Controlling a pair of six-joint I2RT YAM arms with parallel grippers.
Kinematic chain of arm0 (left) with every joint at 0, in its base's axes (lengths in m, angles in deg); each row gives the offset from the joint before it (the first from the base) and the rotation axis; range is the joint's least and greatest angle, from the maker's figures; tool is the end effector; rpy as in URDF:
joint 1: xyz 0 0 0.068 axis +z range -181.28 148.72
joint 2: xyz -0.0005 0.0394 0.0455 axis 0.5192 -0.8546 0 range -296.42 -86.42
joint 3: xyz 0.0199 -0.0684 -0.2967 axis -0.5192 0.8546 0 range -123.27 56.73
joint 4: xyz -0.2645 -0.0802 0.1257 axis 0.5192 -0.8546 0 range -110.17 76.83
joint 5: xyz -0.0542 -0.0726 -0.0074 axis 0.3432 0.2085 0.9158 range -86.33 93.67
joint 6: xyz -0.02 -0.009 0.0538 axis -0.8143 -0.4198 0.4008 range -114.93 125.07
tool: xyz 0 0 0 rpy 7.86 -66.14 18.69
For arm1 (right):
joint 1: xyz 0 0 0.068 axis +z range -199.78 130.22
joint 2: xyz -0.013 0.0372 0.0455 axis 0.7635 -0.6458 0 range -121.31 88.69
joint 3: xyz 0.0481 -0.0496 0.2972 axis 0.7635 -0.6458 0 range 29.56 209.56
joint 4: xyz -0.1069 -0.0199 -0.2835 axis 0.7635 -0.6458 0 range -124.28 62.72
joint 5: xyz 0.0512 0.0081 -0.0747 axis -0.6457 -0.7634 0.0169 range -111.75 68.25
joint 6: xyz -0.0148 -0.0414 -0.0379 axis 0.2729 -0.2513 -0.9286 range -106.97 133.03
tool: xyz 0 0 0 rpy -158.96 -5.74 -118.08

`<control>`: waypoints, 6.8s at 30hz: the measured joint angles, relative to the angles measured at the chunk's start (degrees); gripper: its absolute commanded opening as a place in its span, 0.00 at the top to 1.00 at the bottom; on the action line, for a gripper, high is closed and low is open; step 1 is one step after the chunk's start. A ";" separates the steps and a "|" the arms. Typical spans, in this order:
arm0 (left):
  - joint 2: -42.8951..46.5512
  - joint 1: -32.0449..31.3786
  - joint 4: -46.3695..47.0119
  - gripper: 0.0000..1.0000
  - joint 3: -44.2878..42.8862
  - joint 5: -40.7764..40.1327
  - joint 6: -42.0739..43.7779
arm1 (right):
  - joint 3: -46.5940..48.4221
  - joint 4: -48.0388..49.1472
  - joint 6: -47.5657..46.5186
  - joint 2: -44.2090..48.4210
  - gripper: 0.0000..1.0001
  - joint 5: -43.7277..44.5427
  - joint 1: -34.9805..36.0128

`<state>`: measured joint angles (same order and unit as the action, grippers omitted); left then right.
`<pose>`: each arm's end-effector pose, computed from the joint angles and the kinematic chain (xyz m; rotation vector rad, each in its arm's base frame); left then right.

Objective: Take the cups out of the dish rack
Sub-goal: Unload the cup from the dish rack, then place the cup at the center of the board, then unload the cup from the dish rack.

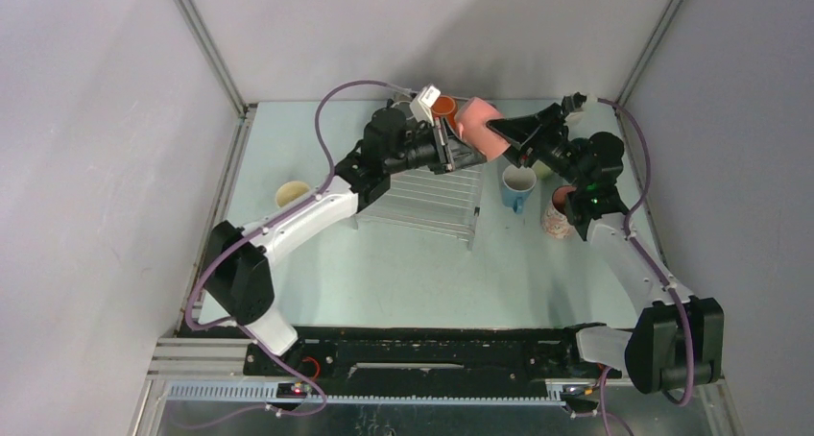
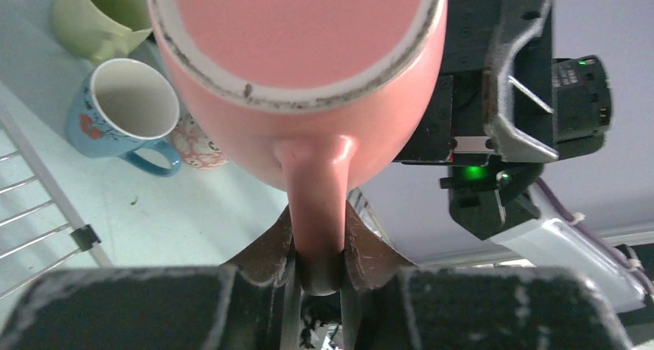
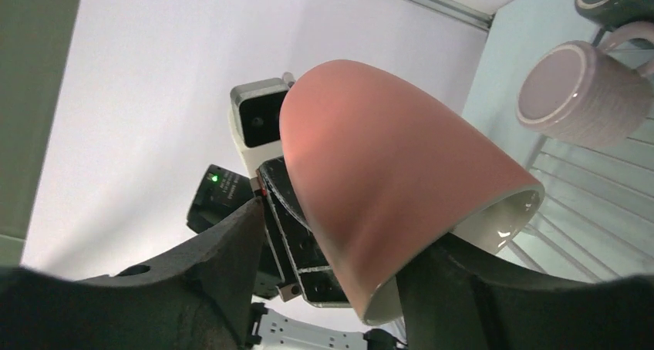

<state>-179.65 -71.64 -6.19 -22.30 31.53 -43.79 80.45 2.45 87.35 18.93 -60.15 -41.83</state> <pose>0.3243 -0.3011 0.3835 0.2740 1.9300 -1.5150 0.3087 0.0692 0.3756 0.2949 1.6167 1.6028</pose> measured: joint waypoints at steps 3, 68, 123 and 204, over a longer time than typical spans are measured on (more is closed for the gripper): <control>0.96 0.00 3.72 1.00 1.86 0.63 -2.82 | 0.00 1.60 2.05 -0.17 0.50 -0.11 0.31; 31.08 -0.24 -27.82 0.00 16.79 -2.69 20.06 | 21.03 -89.68 -47.41 2.10 1.00 47.52 -23.06; 31.34 -0.28 -29.09 0.00 17.44 -0.04 23.96 | 54.42 -89.88 -53.92 -51.04 0.54 44.74 -23.63; -53.16 3.76 -24.22 0.49 -57.29 -32.22 24.30 | 37.68 -85.61 -49.55 7.87 0.00 45.83 15.08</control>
<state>-232.81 -67.88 -30.41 -79.58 -0.69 -19.49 118.13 -83.16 37.80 26.80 -14.31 -26.75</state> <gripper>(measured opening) 0.554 0.993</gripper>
